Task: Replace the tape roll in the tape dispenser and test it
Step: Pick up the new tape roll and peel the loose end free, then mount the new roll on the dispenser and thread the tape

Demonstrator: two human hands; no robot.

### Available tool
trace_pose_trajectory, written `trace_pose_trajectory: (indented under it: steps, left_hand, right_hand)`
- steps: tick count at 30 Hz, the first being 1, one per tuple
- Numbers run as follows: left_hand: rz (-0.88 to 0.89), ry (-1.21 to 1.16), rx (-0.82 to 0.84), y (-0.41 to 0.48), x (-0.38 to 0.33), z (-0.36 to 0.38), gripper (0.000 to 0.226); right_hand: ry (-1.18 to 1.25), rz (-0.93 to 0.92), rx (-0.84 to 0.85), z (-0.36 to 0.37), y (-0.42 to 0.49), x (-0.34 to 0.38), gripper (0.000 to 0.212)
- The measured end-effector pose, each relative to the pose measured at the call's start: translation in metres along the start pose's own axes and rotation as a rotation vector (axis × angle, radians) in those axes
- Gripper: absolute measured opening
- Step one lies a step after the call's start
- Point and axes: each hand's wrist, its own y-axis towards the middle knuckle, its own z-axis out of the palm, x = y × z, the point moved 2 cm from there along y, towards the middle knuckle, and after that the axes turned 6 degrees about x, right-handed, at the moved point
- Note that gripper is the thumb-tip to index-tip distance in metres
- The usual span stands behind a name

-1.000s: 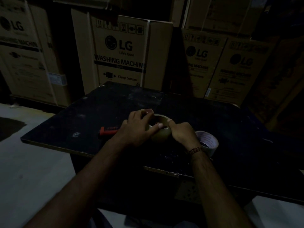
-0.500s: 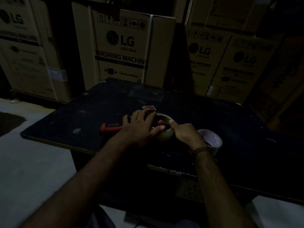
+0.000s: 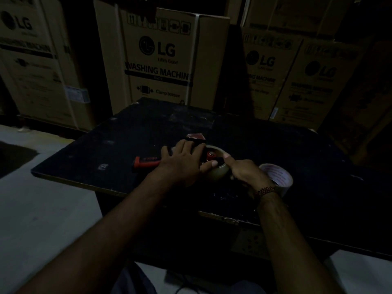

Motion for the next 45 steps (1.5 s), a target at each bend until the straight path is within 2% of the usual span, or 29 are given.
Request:
trace_pose_trajectory:
  steps: [2,5,8,10,12,14,17,20,22,27,31,36,41,45]
  left_hand:
    - [0.002,-0.046,-0.012,-0.002,0.001,0.000,0.081]
    - [0.041,-0.140,-0.173,-0.012,0.003,0.001,0.087]
    - [-0.164,-0.172,-0.342,-0.029,0.010,0.000,0.122]
    - [-0.300,-0.132,-0.286,-0.033,0.017,-0.004,0.138]
    - [-0.326,-0.187,-0.151,-0.030,0.022,-0.009,0.143]
    - [-0.339,-0.291,-0.077,-0.025,0.027,-0.011,0.140]
    - [-0.364,-0.391,-0.096,-0.026,0.028,-0.005,0.131]
    - [-0.331,-0.429,-0.188,-0.035,0.026,0.003,0.121]
    - [-0.293,-0.439,-0.293,-0.040,0.026,0.008,0.123]
    - [-0.225,-0.432,-0.506,-0.048,0.021,0.023,0.125]
    - [-0.179,-0.418,-0.564,-0.047,0.020,0.030,0.124]
    - [-0.159,-0.393,-0.677,-0.046,0.018,0.037,0.098]
    - [-0.168,-0.373,-0.683,-0.044,0.014,0.039,0.088]
    - [-0.183,-0.348,-0.669,-0.042,0.010,0.039,0.085]
  right_hand:
    - [0.002,-0.004,0.004,0.001,-0.007,0.002,0.061]
    - [-0.035,-0.068,-0.008,0.004,-0.012,0.000,0.058]
    - [-0.012,-0.104,-0.019,0.006,-0.022,-0.002,0.057]
    - [0.004,-0.138,-0.033,0.008,-0.026,-0.003,0.055]
    - [0.024,-0.185,-0.060,0.009,-0.031,-0.005,0.054]
    - [0.039,-0.238,-0.071,0.011,-0.034,-0.007,0.052]
    - [0.139,-0.327,-0.051,0.013,-0.036,-0.013,0.044]
    - [0.258,-0.458,-0.003,0.008,-0.037,-0.018,0.026]
    - [0.308,-0.534,-0.009,0.003,-0.036,-0.019,0.018]
    - [0.411,-0.517,-0.012,-0.009,-0.037,-0.013,0.012]
    - [0.398,-0.571,-0.018,-0.012,-0.034,-0.013,0.023]
    - [0.447,-0.589,0.028,-0.014,-0.027,-0.022,0.041]
    - [0.528,-0.555,0.029,-0.013,-0.024,-0.026,0.038]
    - [0.564,-0.510,0.065,-0.014,-0.021,-0.031,0.046]
